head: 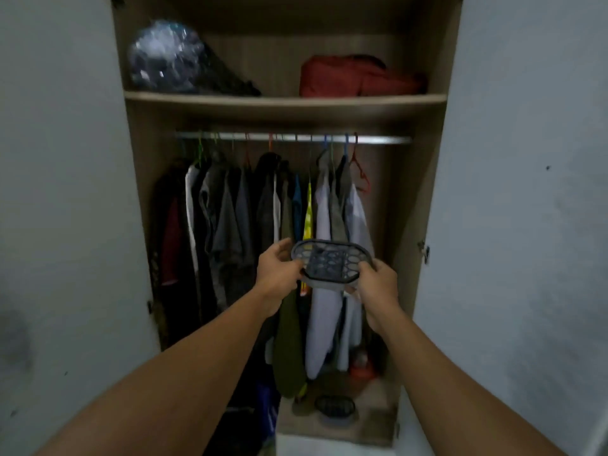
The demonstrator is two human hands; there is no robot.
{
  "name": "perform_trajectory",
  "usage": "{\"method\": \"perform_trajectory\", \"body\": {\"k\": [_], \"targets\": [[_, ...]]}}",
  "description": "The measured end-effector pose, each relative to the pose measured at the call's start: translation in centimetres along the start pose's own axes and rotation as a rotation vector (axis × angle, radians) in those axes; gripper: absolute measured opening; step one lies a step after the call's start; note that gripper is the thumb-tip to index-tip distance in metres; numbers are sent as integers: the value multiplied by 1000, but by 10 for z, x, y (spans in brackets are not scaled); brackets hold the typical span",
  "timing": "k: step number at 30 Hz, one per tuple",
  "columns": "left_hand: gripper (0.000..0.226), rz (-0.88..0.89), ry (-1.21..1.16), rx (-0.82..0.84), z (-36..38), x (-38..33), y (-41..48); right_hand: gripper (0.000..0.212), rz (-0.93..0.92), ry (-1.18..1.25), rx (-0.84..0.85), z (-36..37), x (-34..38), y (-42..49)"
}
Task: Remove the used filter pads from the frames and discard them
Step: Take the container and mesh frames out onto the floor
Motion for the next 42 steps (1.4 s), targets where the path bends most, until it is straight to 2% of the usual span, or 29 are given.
{"method": "perform_trajectory", "body": {"k": [5,12,16,21,26,31,34,42], "targets": [[30,-222,131,63,0,142,-81,22,213,-62,-74,-42,-162,-37],[16,-582,195,101,-2,357,-255,27,451,-268,-115,-118,-409,-110],[18,-776,260,132,-8,480,-361,30,638,-303,-146,-157,-556,-164],[9,-1021,269,130,-17,620,-506,18,758,-406,-142,-202,-721,-241],[17,-1197,322,116,-30,735,-642,33,959,-496,-148,-256,-877,-319],[23,-1353,235,43,-29,815,-744,38,1066,-628,-85,-298,-985,-366],[27,-1376,191,9,-21,855,-780,38,1069,-653,-73,-318,-1030,-380],[15,-1398,136,-20,4,917,-808,54,1087,-671,-29,-351,-1095,-377]]}}
Point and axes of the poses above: each hand's wrist, its own y-axis towards the middle knuckle, its own z-axis out of the palm, x = y × z, the point moved 7 cm from there along y, towards the middle knuckle, and after that the axes turned 9 degrees about z, right-handed, at the moved point
